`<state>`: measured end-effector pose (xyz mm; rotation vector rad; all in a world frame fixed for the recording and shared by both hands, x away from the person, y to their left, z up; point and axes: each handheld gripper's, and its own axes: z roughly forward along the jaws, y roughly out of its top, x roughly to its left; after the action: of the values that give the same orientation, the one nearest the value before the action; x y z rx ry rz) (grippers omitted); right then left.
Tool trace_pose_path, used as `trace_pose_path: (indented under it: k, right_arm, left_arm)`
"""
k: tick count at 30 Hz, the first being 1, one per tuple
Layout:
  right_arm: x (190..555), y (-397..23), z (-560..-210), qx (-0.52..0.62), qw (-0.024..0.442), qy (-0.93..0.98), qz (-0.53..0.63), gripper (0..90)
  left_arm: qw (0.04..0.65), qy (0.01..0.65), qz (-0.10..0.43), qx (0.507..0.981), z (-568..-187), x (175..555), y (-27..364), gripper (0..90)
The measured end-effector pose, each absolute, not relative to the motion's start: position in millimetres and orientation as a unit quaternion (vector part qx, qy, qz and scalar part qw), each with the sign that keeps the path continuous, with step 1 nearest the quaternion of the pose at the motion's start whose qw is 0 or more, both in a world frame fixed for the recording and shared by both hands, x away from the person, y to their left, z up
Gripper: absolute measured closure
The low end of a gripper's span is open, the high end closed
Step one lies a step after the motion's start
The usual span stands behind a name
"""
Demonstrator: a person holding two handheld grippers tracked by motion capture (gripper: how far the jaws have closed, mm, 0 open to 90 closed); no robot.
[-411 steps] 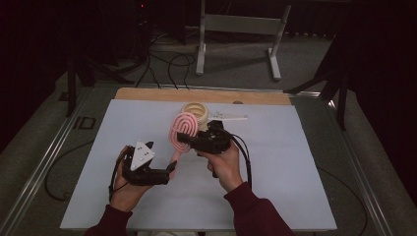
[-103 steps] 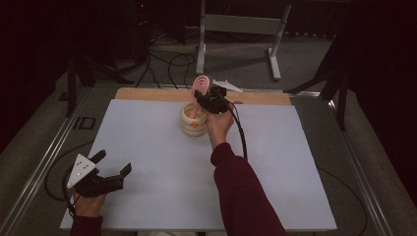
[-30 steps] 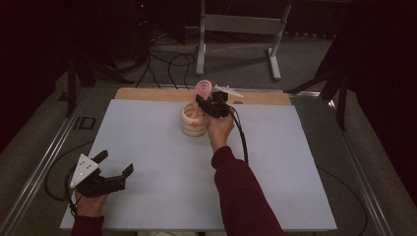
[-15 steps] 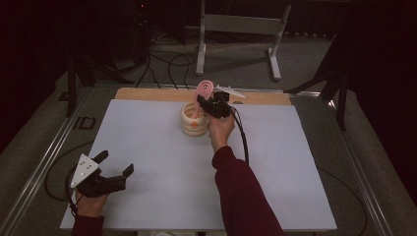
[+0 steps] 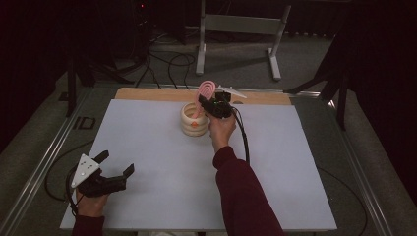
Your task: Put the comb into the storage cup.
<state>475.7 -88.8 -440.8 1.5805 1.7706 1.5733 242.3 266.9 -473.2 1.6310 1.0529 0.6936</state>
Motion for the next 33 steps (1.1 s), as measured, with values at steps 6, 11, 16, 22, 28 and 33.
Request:
trace_pose_path:
  k: [6, 11, 16, 22, 28, 33]
  right_arm:
    - [475.4, -89.8, -441.3, 0.549, 0.150, 0.617, 0.543, 63.0]
    - [475.6, -90.0, -441.5, 0.550, 0.152, 0.618, 0.541, 62.9]
    - [475.3, -89.3, -441.6, 0.547, 0.159, 0.624, 0.536, 62.4]
    - [475.7, -89.7, -442.8, 0.551, 0.161, 0.623, 0.531, 62.2]
    - [475.2, -88.9, -442.6, 0.548, 0.167, 0.629, 0.526, 61.8]
    - [475.3, -89.3, -442.5, 0.545, 0.171, 0.631, 0.524, 61.5]
  left_arm:
    - [0.513, 0.438, 0.289, 0.679, -473.7, 242.4, 266.4, 0.2]
    - [0.513, 0.438, 0.289, 0.679, -473.4, 242.3, 266.7, 0.2]
    - [0.513, 0.438, 0.289, 0.679, -473.1, 242.2, 266.7, 0.2]
    - [0.513, 0.437, 0.290, 0.679, -472.8, 241.8, 267.4, 0.2]
    - [0.513, 0.438, 0.290, 0.679, -472.7, 241.7, 267.6, 0.2]
    - [0.513, 0.437, 0.291, 0.679, -472.7, 241.6, 267.4, 0.2]
